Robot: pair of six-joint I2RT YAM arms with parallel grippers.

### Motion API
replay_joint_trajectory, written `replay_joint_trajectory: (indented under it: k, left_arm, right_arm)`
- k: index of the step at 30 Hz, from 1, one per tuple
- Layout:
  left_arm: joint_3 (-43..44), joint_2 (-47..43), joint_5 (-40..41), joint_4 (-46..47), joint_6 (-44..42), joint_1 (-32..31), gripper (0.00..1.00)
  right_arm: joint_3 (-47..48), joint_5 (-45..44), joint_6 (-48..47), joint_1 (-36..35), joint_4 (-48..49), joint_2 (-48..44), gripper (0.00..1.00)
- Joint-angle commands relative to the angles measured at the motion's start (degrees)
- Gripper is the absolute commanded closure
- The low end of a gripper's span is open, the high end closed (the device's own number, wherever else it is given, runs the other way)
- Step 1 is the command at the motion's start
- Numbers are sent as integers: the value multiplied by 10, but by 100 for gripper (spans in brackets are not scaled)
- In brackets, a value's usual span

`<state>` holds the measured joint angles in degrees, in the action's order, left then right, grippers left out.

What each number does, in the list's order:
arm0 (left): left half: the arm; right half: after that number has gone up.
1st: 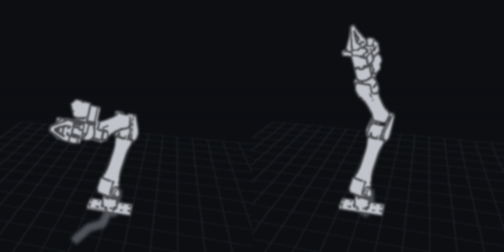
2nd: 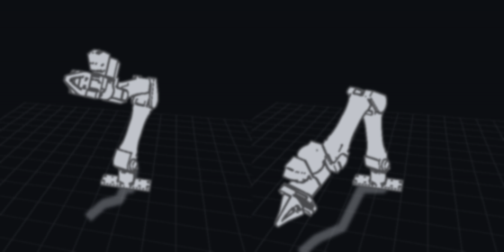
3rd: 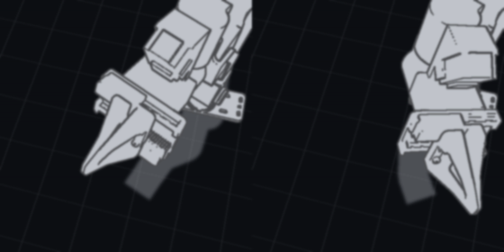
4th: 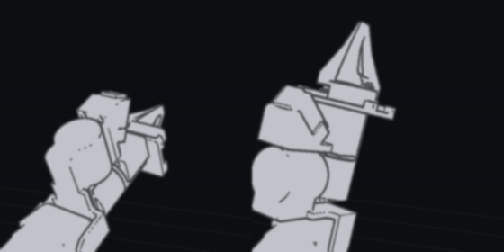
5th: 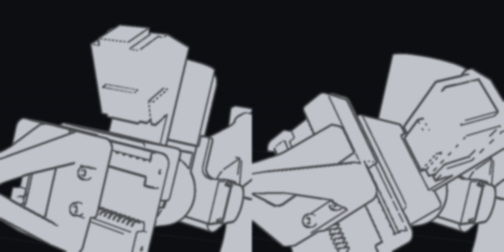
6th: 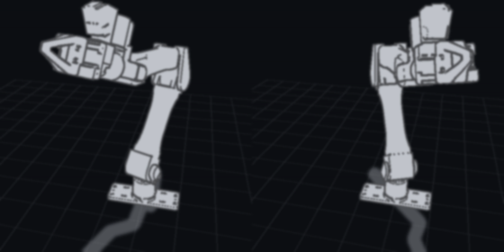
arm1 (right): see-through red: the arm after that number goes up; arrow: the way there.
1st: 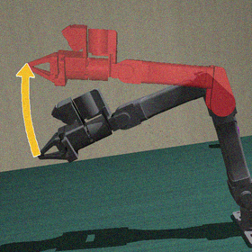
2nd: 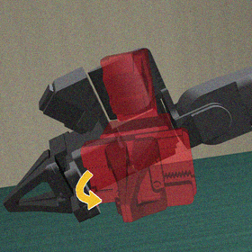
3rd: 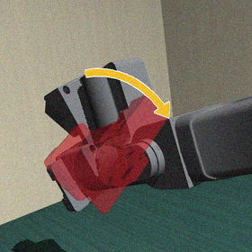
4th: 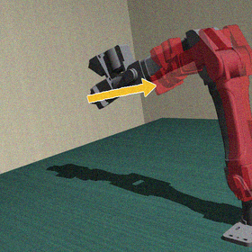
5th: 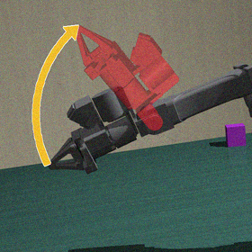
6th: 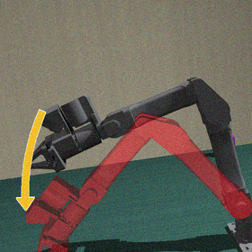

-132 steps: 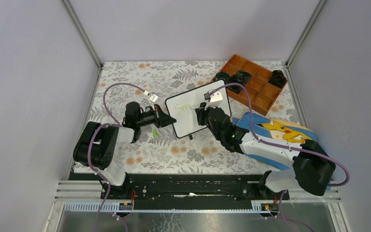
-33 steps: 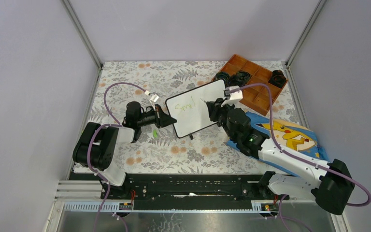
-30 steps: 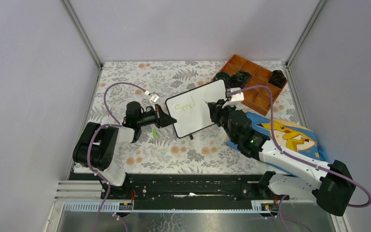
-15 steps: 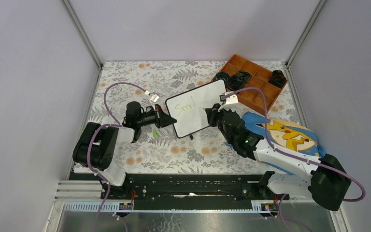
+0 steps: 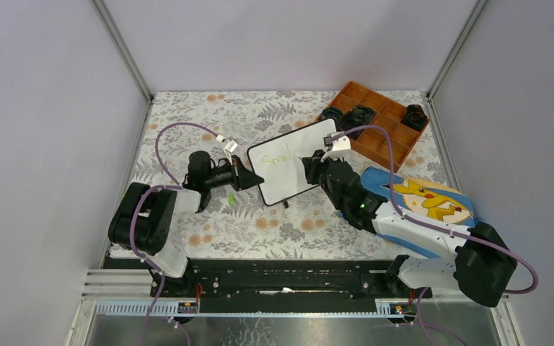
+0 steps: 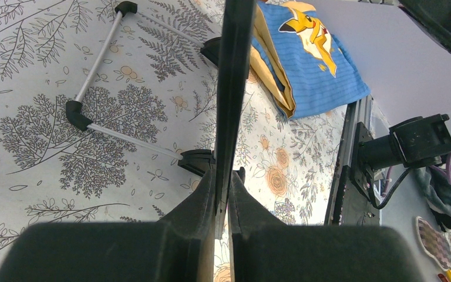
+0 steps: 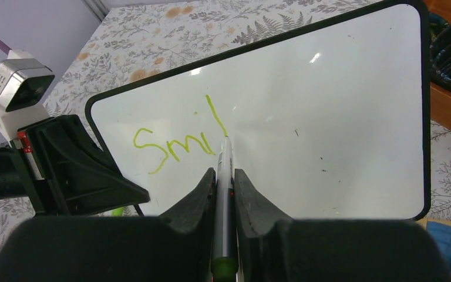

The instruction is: Write a sentence on the whiteboard

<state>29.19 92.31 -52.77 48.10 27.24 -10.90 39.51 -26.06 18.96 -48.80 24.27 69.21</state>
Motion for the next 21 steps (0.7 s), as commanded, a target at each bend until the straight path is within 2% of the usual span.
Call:
replay_joint_trajectory:
  k: [1, 21]
  left_arm:
    - [4, 6, 31, -55, -16, -4, 100]
    - [5, 7, 30, -56, -18, -4, 100]
  right_arm:
    - [35, -8, 7, 10, 34, 12, 100]
    - [52, -6, 24, 35, 15, 56, 100]
